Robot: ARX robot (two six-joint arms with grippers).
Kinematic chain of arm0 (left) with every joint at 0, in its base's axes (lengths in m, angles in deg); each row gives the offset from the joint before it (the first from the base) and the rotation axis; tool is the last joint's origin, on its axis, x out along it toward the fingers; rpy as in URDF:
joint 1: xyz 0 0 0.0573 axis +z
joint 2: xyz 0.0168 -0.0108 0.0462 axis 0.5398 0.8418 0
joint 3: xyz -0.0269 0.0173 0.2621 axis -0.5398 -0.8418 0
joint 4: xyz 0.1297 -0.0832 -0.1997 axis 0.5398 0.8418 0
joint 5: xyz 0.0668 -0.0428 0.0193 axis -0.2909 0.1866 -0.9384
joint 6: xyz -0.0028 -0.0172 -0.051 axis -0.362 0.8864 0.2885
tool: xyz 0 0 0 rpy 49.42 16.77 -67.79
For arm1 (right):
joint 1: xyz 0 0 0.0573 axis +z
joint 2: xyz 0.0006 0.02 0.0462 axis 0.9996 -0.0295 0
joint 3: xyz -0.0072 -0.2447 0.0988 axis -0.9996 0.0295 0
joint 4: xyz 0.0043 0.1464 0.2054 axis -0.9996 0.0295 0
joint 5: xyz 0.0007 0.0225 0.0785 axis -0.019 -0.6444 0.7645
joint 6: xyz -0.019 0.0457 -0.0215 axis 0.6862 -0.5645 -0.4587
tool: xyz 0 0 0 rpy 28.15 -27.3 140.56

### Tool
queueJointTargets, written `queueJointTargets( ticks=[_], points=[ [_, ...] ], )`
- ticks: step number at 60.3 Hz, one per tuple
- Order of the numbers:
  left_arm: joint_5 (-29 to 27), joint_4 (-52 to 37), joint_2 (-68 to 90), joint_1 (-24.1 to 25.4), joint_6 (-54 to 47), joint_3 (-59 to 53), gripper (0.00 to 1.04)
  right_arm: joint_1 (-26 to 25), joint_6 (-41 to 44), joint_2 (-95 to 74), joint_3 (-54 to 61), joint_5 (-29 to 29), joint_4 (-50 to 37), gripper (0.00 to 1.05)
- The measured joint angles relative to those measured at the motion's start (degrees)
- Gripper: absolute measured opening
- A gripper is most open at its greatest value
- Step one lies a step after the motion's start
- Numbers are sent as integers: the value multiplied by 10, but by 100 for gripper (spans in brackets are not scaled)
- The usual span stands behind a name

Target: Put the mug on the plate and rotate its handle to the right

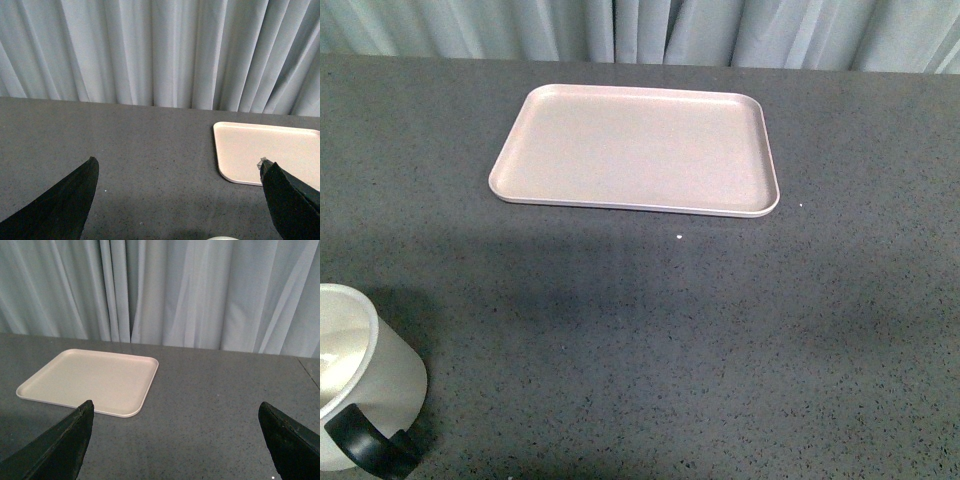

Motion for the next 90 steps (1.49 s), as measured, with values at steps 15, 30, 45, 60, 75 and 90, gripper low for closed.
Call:
queueJointTargets(
  ticks=[15, 30, 45, 60, 75, 90],
  points=[
    [0, 0, 0, 0, 0, 0, 95, 0, 0, 0, 0, 0, 0, 96],
    [96, 213, 136, 16, 31, 97, 95, 0, 0, 0, 0, 1, 0, 95],
    [118, 176, 385, 34, -38, 194, 95, 0, 0, 0, 0, 0, 0, 96],
    [105, 90, 585, 32, -104, 231, 95, 0, 0, 0, 0, 0, 0, 96],
    [102, 63, 647, 16, -110, 233, 95, 0, 0, 0, 0, 0, 0, 96],
    [106, 46, 687, 22, -128, 233, 95, 0, 0, 0, 0, 0, 0, 96]
  ],
)
